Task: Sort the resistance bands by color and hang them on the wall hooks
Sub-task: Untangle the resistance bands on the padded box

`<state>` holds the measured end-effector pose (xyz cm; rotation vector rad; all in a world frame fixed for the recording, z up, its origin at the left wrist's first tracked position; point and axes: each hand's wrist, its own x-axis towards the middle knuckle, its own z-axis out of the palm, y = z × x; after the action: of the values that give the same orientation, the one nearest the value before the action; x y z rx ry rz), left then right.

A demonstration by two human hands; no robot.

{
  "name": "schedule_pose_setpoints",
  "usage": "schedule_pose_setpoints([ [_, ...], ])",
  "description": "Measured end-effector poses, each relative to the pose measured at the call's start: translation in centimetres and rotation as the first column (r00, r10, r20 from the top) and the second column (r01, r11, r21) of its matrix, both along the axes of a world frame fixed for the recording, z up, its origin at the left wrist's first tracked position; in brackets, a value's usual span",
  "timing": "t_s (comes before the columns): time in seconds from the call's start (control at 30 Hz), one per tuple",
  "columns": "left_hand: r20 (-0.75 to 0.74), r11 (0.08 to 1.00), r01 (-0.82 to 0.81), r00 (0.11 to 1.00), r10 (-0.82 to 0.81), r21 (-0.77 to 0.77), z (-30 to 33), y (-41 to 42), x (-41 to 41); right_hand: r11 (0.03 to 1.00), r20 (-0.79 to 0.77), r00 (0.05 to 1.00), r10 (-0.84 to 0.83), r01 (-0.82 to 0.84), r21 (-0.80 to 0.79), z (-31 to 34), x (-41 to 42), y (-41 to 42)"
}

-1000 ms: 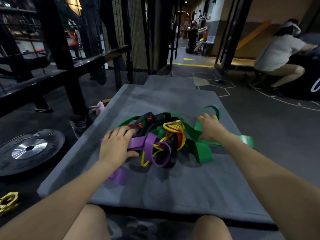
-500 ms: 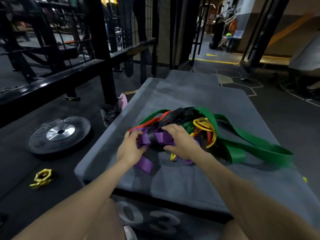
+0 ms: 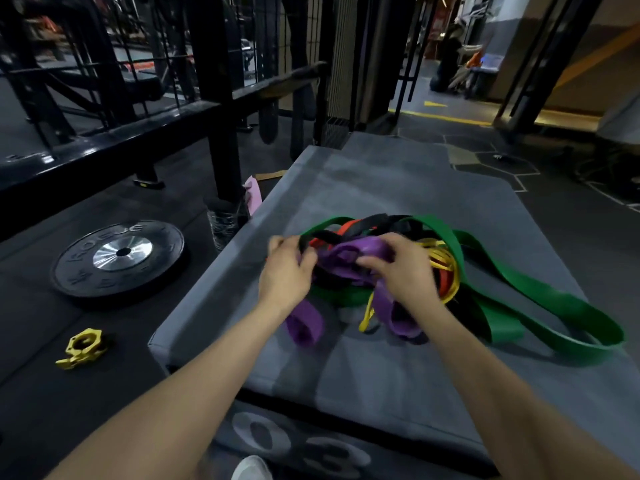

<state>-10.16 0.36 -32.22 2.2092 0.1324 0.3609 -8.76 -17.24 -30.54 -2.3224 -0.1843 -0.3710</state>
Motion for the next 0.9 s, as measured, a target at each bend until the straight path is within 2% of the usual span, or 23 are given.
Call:
schedule_pose_setpoints([
  [0.07, -0.024, 0.996, -0.087, 0.996, 0.087, 0.006, -0.4, 1.2, 0.5, 0.97, 0.022, 0.985, -0.172, 0.165, 0.178, 0.0, 0.8, -1.4],
  [0.1, -0.052, 0.993, -0.114, 0.992, 0.115, 0.023, -0.8, 1.7, 0.6, 0.947, 0.024, 0.968, -0.248, 0.237, 0.218, -0.1, 1.2, -1.9],
  [0.2, -0.136, 0.992, -0.117, 0.985, 0.109, -0.055, -2.6, 2.3, 0.7, 0.931, 0.038, 0.944, -0.326, 0.314, 0.186, -1.2, 1.5, -2.1],
  [0.33, -0.215, 0.956, -0.165, 0.97, 0.112, -0.243, -3.5, 2.1, 1.2, 0.964, 0.059, 0.969, -0.241, 0.232, 0.132, -3.2, 0.4, -1.1],
  [0.43, -0.221, 0.933, -0.205, 0.965, 0.142, -0.297, -3.5, 1.7, 1.9, 0.97, 0.101, 0.988, -0.119, 0.137, -0.199, -3.5, 0.0, -0.9],
  [0.57, -0.225, 0.897, -0.237, 0.961, 0.16, -0.373, -3.3, 0.8, 2.0, 0.871, 0.174, 0.984, -0.026, 0.108, -0.479, -2.7, 0.2, -0.1],
  [0.67, -0.223, 0.893, -0.236, 0.962, 0.159, -0.382, -3.4, 1.0, 1.9, 0.881, 0.207, 0.966, 0.153, -0.038, -0.472, -1.9, -0.5, 1.2],
  [0.8, -0.177, 0.874, -0.174, 0.979, 0.103, -0.454, -3.6, 1.9, 1.6, 0.861, 0.331, 0.861, 0.386, -0.208, -0.464, -1.6, -0.8, 3.0],
  [0.9, -0.16, 0.861, -0.108, 0.987, 0.032, -0.497, -3.7, 2.2, 0.9, 0.834, 0.209, 0.898, 0.386, -0.244, -0.495, -2.3, -0.7, 3.7],
])
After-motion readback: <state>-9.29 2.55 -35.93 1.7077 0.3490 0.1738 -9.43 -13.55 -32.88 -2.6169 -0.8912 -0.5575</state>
